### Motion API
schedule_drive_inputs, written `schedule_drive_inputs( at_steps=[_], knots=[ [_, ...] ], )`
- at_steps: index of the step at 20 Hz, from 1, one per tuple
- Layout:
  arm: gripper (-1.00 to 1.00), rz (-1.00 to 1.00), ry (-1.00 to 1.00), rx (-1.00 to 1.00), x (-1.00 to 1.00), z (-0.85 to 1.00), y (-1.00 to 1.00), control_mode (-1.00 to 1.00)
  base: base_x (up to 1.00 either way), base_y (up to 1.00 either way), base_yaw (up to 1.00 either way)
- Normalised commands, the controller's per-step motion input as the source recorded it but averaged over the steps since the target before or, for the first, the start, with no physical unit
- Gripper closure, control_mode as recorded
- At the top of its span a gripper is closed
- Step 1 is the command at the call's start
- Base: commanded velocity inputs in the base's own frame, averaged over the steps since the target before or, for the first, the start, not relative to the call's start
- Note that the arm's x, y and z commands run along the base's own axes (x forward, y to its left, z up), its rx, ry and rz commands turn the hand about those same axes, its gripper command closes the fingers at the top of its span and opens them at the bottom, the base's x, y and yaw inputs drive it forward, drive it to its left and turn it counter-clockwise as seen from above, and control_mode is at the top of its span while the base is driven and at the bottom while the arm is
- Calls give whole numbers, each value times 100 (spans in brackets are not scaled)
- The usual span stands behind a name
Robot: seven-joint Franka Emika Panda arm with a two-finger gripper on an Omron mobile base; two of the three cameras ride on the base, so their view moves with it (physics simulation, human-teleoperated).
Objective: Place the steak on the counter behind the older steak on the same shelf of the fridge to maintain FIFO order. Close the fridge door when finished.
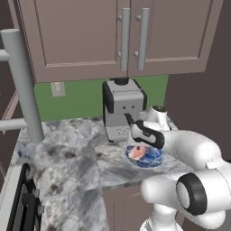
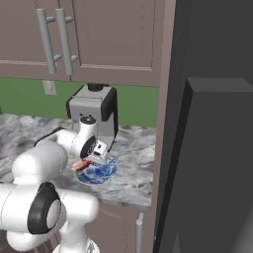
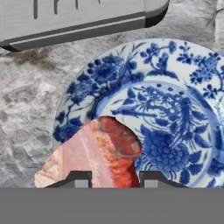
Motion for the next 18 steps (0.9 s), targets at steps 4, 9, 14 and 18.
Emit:
schedule_drive_inputs(
  at_steps=[4,9,14,18],
  knots=[
    [100,2,1,0,0,-3,17,-100,0,0,0],
    [100,-5,-23,0,-59,75,0,-100,0,0,0],
    [100,-8,-19,0,-72,89,0,-100,0,0,0],
    [100,-7,-11,0,-69,80,0,-100,0,0,0]
  ],
)
